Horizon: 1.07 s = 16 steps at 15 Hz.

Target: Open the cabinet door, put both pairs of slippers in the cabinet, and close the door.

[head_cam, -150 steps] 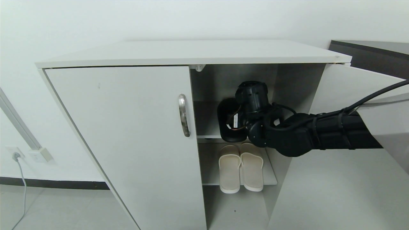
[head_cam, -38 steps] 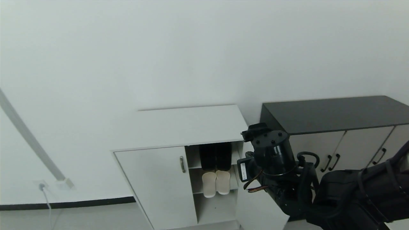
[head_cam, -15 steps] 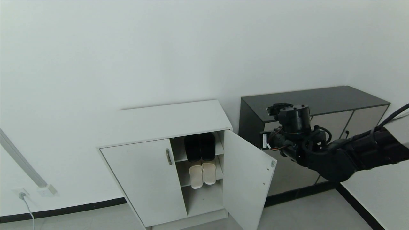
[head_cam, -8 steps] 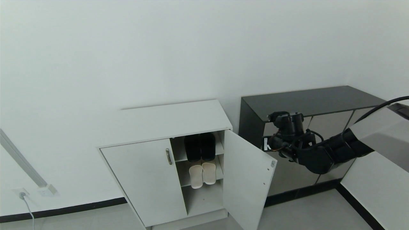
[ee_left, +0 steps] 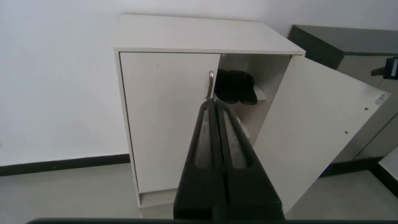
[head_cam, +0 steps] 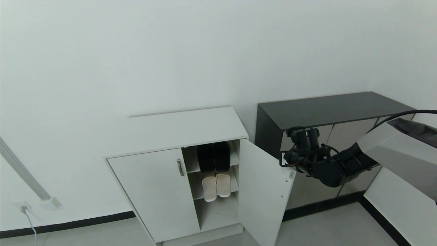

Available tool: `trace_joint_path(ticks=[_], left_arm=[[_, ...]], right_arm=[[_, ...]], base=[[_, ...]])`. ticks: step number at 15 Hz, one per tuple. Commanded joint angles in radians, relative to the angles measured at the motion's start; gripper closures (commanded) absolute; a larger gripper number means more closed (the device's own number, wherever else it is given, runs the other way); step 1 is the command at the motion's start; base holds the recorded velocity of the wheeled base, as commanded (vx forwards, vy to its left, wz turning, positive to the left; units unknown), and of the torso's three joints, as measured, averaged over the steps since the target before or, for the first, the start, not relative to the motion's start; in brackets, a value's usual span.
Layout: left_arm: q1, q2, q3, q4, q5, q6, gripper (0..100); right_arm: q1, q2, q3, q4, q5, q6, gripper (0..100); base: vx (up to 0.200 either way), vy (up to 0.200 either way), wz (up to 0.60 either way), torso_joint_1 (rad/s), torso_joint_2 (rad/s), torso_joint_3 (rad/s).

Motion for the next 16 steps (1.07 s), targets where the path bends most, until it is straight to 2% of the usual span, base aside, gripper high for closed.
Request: trace_joint_path(ticks=[1, 10, 16], left_arm=[[0.000, 0.001, 0.000, 0.000, 0.001, -0.001, 100], [0.000, 0.001, 0.000, 0.000, 0.001, -0.001, 100], [0.000, 0.001, 0.000, 0.000, 0.000, -0.001, 100]], right_arm=[[-0.001, 0.021, -0.005, 0.000, 0.001, 0.001, 100], [0.005, 0.030, -0.004, 0.001, 0.001, 0.001, 100], [0.051, 0.033, 0.015, 0.001, 0.001, 0.013, 100]], base=[[0.000, 0.000, 0.00, 0.000, 0.00, 0.000], [0.000, 0.000, 0.00, 0.000, 0.00, 0.000], [0.000, 0.000, 0.00, 0.000, 0.00, 0.000]])
